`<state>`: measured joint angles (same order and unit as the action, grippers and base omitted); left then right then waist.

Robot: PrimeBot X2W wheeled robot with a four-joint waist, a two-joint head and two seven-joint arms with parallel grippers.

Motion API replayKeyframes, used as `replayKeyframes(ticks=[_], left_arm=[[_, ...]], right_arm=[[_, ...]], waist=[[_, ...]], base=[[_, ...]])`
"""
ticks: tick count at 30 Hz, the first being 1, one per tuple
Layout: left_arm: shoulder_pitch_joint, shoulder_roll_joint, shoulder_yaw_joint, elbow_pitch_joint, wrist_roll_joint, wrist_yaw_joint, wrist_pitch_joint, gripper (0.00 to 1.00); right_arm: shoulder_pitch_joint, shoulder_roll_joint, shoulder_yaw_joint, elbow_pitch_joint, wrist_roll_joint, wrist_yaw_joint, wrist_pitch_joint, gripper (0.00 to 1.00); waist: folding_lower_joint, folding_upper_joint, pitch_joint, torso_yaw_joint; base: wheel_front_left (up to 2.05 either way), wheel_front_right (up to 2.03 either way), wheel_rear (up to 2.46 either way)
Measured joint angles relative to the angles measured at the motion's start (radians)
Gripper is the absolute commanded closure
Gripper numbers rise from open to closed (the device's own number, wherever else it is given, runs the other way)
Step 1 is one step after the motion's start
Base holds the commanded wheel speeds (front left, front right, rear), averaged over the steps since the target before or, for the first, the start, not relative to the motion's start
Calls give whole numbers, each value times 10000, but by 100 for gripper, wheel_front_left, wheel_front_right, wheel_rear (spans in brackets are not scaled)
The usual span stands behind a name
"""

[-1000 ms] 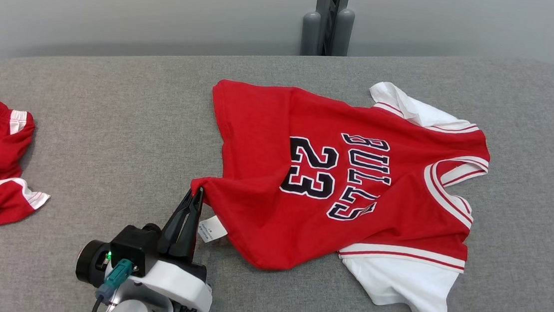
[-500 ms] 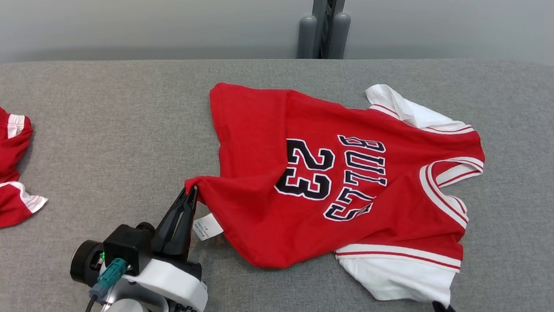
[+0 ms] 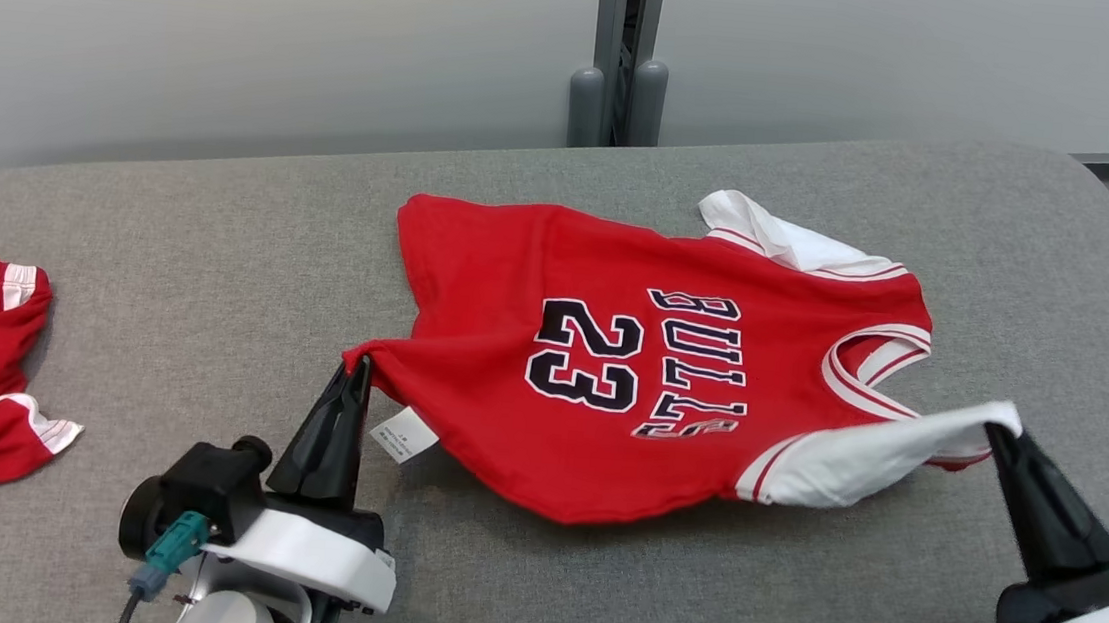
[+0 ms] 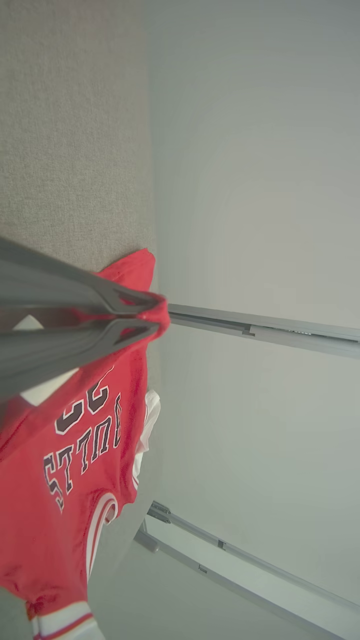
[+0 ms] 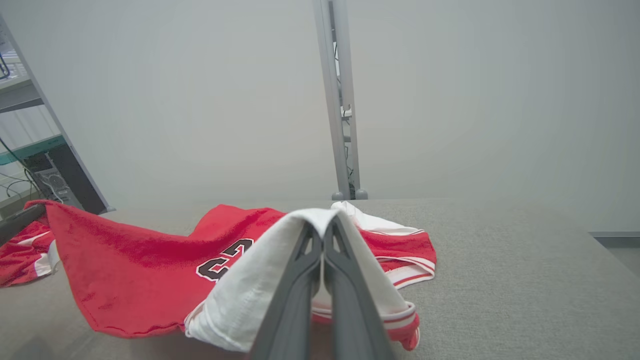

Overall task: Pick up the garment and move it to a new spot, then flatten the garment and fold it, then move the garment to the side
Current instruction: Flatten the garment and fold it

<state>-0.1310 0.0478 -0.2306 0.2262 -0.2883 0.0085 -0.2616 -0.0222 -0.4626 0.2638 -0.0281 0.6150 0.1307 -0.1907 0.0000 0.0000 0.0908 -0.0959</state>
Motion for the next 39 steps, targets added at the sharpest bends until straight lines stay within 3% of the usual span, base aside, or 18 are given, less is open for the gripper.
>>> replayKeyframes(ticks=[7,12,15,23,27,34,38,39], left_arm=[[-323,8,474,-671,-1164,-332,305,100],[-710,12,846,-1463,-2301,-422,736,100],[-1207,13,1016,-2025,-3281,-244,775,100],[-2206,4,1014,-2951,-3622,554,1101,100],[-2865,63,941,-3112,-3799,807,1488,100],[-5507,708,832,-2123,-3427,892,2485,100],[-7720,928,541,-1068,-3037,849,3049,100],[-8908,955,468,-360,-2853,800,3127,100]], right_arm=[[-788,408,-1411,-669,2410,0,903,100],[-1915,646,-2349,-700,3133,-2,1624,100],[-2768,848,-2677,-639,3058,0,1958,100],[-5213,1868,-3714,-25,2040,0,2638,100],[-6489,1975,-3442,322,1166,0,3223,100],[-9492,1847,-3244,1818,629,-2,3776,100],[-11633,1638,-2953,2826,516,-2,3810,100],[-12762,1555,-2748,3428,412,-2,3616,100]], waist=[[0,0,-245,-9],[0,0,-424,-10],[0,0,-539,-15],[0,0,-787,-86],[0,0,-658,-110],[0,0,271,-69],[0,0,1144,-29],[0,0,1637,-12]], base=[[0,0,0],[0,0,0],[0,0,0],[0,0,0],[0,0,0],[0,0,0],[0,0,0],[0,0,0]])
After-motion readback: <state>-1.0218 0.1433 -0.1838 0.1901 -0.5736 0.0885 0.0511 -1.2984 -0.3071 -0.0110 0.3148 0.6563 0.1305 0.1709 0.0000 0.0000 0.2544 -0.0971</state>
